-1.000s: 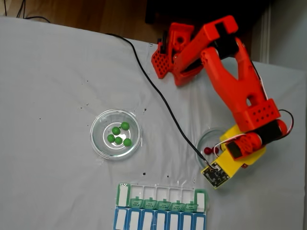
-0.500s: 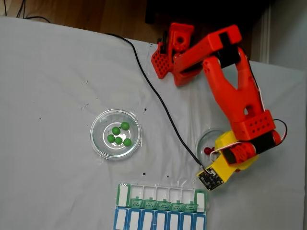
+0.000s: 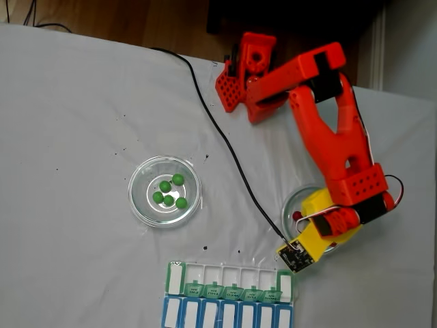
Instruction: Sort medicines into box.
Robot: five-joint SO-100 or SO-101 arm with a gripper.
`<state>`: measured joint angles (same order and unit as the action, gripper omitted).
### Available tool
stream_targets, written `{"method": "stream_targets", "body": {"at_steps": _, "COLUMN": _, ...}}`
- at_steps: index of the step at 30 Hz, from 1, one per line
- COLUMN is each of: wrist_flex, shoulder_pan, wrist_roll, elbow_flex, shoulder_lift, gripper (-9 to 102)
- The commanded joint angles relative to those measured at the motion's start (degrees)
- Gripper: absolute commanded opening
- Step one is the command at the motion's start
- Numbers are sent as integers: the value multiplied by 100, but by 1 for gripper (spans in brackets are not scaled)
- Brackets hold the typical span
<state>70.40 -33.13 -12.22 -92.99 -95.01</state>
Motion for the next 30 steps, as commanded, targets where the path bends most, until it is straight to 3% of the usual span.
{"method": "stream_targets", "body": {"at_steps": 1, "wrist_flex": -483, "shoulder_pan": -114, "wrist_roll": 97, "elbow_flex": 246, "shoulder_lift": -352, "gripper": 37}}
{"method": "stream_targets", "body": {"at_steps": 30, "wrist_flex": -290, "shoulder_pan": 70, "wrist_roll": 53, "elbow_flex": -185, "shoulder_lift": -1055, "gripper": 45}}
